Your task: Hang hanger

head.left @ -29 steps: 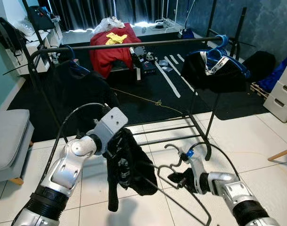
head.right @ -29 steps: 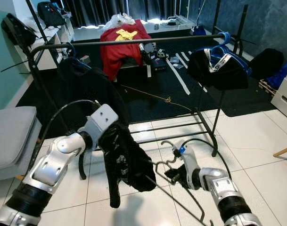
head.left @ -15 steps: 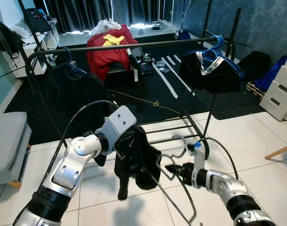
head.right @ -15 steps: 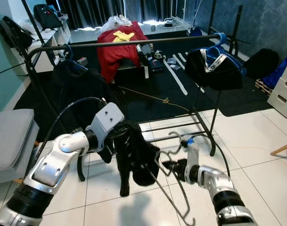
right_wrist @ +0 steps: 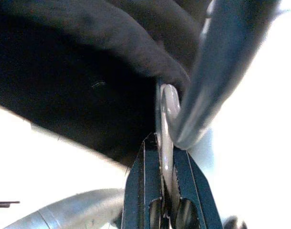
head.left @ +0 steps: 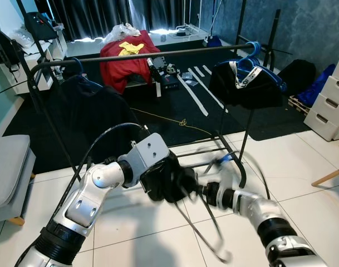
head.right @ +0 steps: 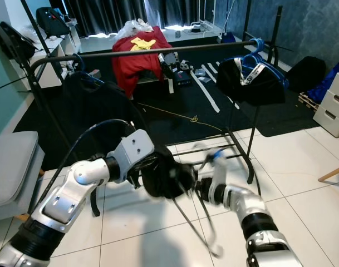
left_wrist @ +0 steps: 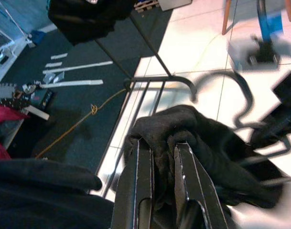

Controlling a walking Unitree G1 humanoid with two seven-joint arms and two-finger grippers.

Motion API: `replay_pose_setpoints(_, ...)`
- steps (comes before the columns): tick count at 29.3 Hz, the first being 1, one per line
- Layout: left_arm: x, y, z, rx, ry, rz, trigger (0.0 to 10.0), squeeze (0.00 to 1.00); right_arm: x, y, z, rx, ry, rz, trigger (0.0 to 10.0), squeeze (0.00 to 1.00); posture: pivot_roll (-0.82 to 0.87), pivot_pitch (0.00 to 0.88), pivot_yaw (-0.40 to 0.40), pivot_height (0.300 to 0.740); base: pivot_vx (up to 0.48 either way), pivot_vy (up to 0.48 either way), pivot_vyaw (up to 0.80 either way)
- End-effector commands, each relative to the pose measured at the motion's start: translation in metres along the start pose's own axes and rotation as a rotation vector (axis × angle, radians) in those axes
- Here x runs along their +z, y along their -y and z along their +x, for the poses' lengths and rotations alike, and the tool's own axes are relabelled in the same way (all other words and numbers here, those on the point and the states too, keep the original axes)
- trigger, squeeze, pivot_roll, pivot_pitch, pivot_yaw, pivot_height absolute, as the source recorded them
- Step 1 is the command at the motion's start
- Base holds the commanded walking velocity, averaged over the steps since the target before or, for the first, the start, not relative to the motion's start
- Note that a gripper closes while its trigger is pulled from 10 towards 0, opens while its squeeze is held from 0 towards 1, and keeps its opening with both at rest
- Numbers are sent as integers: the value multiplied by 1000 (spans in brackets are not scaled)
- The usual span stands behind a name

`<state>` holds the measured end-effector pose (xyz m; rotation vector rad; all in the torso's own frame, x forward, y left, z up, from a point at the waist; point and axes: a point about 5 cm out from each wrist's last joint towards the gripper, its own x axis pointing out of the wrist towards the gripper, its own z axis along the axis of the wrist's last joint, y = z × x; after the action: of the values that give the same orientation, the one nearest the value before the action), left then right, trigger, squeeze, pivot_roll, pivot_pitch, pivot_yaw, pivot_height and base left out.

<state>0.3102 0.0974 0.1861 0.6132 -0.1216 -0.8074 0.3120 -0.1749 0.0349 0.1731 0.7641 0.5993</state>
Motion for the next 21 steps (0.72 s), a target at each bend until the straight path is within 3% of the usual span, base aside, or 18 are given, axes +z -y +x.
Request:
replay_pose_setpoints(1, 11, -13, -3, 51, 59, 33, 10000, 0, -9, 11, -5, -95, -102, -126, 10000, 0, 2, 10, 68, 740, 0, 0, 0)
replay_pose_setpoints(2, 11, -13, -3, 51, 59, 33, 10000, 0, -9, 11, -5, -95, -102, -126, 10000, 0, 2, 10, 68, 740, 0, 0, 0)
replay_pose_setpoints(4, 12, -16, -4, 64, 67, 44, 10000, 0, -27, 27, -16, -187, -290, -317, 10000, 0, 5, 11, 65, 740, 0, 0, 0)
replay_pose_setpoints(8, 12, -18, -6, 68, 70, 47, 10000, 0, -32, 37, -25, -234, -360, -416, 10000, 0, 2, 12, 66, 740, 0, 0, 0)
replay_pose_setpoints(13, 12, -18, -6, 69, 71, 47, 10000, 0, -32, 37, -25, -220, -359, -449, 10000, 0, 3, 13, 67, 740, 0, 0, 0)
replay_pose_setpoints(15, 13, -18, -6, 69, 75, 47, 10000, 0, -29, 32, -22, -164, -332, -478, 10000, 0, 4, 12, 67, 740, 0, 0, 0)
replay_pose_setpoints(16, 13, -18, -5, 67, 77, 47, 10000, 0, -23, 22, -15, -84, -260, -474, 10000, 0, 5, 11, 68, 740, 0, 0, 0)
replay_pose_setpoints(18, 13, -18, -5, 67, 77, 47, 10000, 0, -23, 22, -15, -84, -260, -474, 10000, 0, 5, 11, 68, 740, 0, 0, 0)
replay_pose_setpoints(19, 10, -17, -5, 64, 62, 55, 10000, 0, -1, 8, -7, -6, -34, -328, 10000, 0, 6, 13, 68, 740, 0, 0, 0)
replay_pose_setpoints(20, 10, -17, -5, 64, 62, 55, 10000, 0, -1, 8, -7, -6, -34, -328, 10000, 0, 6, 13, 68, 740, 0, 0, 0)
replay_pose_setpoints(21, 8, -17, -5, 65, 48, 64, 10000, 0, 9, 5, -7, 11, 72, -226, 10000, 0, 6, 13, 68, 740, 0, 0, 0)
